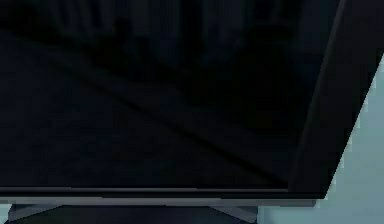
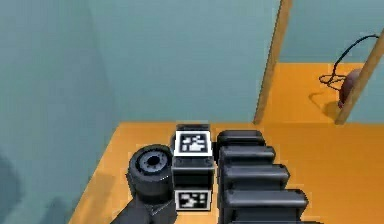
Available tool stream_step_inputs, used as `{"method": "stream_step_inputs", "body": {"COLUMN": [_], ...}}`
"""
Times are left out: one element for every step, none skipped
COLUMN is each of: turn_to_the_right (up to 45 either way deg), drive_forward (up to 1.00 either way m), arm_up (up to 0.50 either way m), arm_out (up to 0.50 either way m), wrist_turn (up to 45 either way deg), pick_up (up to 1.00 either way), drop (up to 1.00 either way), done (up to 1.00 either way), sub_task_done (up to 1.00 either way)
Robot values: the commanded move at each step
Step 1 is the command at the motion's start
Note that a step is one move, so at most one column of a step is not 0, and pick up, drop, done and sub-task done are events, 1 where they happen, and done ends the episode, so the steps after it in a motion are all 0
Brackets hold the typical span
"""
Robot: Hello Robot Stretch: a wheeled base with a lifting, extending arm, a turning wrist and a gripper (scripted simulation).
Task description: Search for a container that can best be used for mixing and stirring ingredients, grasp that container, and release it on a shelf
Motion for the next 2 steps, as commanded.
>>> {"method": "stream_step_inputs", "body": {"turn_to_the_right": [0.0, 0.0], "drive_forward": [0.05, 0.00], "arm_up": [0.00, 0.00], "arm_out": [0.00, 0.00], "wrist_turn": [0.0, 0.0], "pick_up": [0.00, 0.00], "drop": [0.00, 0.00], "done": [0.00, 1.00], "sub_task_done": [0.00, 0.00]}}
